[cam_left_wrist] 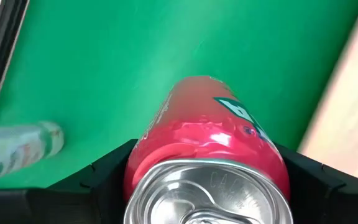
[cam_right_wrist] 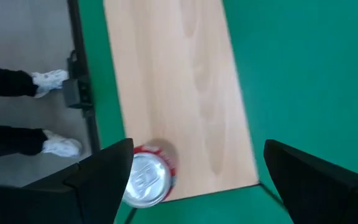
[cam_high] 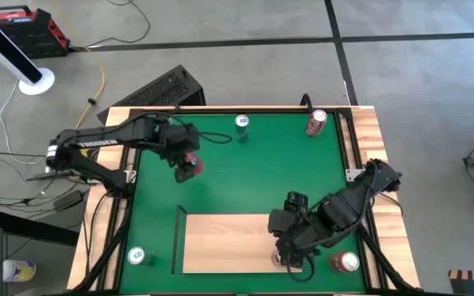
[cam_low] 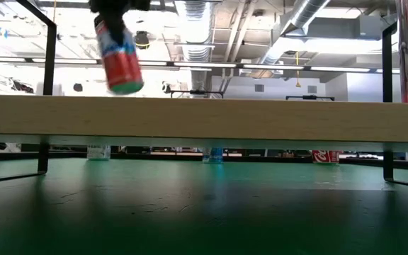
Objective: Place canned beverage on shelf
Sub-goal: Put the left orange soda can on the shelf
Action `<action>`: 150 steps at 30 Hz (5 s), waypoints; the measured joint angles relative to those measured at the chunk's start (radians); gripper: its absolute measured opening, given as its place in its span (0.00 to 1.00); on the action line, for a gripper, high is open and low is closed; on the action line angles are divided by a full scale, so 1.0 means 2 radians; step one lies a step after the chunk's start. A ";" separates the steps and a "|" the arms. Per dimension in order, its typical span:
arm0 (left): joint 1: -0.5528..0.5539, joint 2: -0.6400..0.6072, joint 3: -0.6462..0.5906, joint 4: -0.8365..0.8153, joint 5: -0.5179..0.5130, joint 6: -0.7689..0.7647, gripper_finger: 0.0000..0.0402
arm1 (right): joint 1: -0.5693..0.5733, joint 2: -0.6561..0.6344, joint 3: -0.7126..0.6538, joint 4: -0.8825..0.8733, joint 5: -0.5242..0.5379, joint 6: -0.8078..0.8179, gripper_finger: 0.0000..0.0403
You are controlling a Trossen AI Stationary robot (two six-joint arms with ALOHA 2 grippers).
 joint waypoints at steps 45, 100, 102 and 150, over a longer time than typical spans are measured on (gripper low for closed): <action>-0.305 0.418 0.391 -0.004 0.030 -0.104 0.70 | 0.085 -0.008 0.000 0.000 0.037 0.126 0.95; -0.546 0.011 0.153 -0.100 -0.475 -0.339 0.98 | 0.033 0.092 -0.002 0.348 0.136 -0.080 0.95; -0.572 -0.027 0.078 -0.056 -0.500 -0.386 0.98 | 0.031 0.104 -0.002 0.354 0.137 -0.080 0.95; -0.610 -0.141 -0.189 0.237 -0.537 -0.384 0.98 | 0.014 0.163 -0.025 0.292 0.159 0.038 0.95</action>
